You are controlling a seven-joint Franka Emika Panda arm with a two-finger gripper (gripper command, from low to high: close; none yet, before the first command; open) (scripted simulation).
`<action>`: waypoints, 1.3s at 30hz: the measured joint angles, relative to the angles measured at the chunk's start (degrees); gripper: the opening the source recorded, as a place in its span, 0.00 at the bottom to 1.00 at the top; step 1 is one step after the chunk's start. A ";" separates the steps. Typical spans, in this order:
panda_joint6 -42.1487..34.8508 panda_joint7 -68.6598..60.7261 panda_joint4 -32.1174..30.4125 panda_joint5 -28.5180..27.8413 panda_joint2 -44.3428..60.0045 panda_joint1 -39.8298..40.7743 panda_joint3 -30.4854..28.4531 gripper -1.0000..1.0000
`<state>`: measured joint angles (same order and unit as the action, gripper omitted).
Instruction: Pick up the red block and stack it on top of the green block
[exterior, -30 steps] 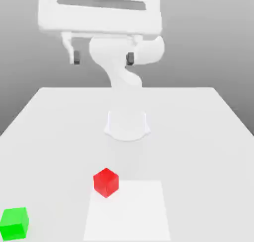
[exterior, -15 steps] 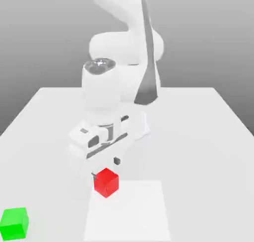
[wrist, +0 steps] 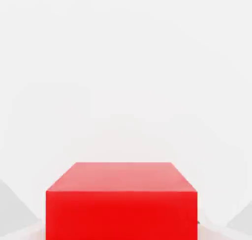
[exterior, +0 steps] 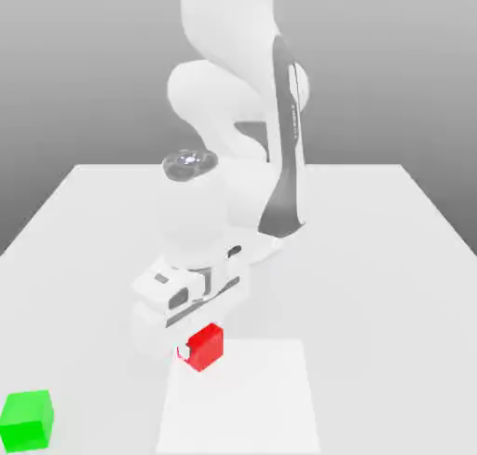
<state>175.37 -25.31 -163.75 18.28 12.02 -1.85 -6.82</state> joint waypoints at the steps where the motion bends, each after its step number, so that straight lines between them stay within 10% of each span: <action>1: -0.35 0.28 -0.02 -0.42 -0.42 -0.47 -0.60 0.00; 20: -17.04 27.03 3.32 -24.42 -14.32 2.57 -8.63 0.00; 37: -26.20 61.84 33.46 -5.77 8.42 12.54 -11.69 0.00; 38: -24.53 61.11 33.69 -4.52 10.41 13.28 -10.77 1.00; 39: -24.53 61.11 33.69 -4.52 10.41 13.28 -10.77 1.00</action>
<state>150.84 35.80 -130.05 13.76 22.43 11.43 -17.59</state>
